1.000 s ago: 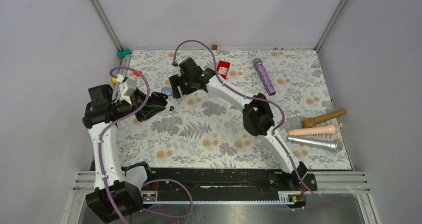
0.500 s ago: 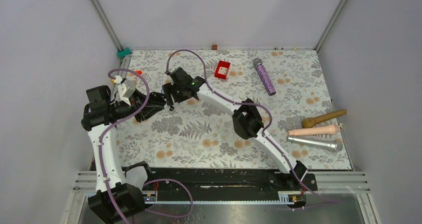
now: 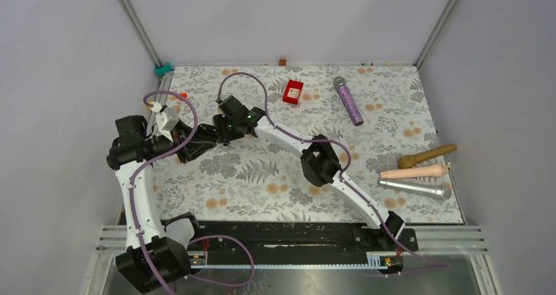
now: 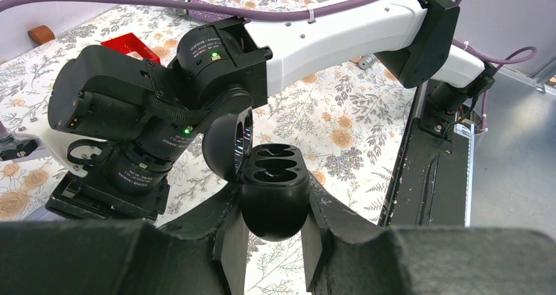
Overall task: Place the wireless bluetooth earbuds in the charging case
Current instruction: Pick up the left earbud from the corner of the board, then place the left earbud at the center of the board, then pick up the right earbud from the center of the board, then place the right earbud in the right side groove of the charging case.
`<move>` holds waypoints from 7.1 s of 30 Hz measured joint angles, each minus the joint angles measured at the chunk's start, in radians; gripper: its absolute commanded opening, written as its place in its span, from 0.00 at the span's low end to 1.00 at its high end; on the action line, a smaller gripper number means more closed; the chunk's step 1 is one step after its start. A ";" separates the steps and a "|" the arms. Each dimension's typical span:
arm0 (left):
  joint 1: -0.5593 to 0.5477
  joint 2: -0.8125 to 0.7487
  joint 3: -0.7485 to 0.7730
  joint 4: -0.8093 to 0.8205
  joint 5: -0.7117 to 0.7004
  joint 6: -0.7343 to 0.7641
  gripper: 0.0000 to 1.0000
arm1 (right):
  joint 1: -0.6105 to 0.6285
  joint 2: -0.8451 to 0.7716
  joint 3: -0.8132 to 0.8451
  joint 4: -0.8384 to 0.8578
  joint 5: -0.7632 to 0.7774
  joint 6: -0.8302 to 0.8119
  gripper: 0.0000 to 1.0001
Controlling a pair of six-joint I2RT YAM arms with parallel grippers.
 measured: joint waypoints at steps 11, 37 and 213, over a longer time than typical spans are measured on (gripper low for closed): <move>0.005 0.000 0.003 -0.027 0.000 0.023 0.00 | 0.008 0.007 0.018 -0.032 0.033 0.011 0.34; -0.015 0.006 0.009 -0.031 0.000 0.041 0.00 | -0.080 -0.222 -0.236 -0.139 0.013 -0.140 0.15; -0.565 0.259 0.163 -0.230 -0.230 0.239 0.00 | -0.482 -1.231 -1.576 0.402 -0.399 -0.095 0.11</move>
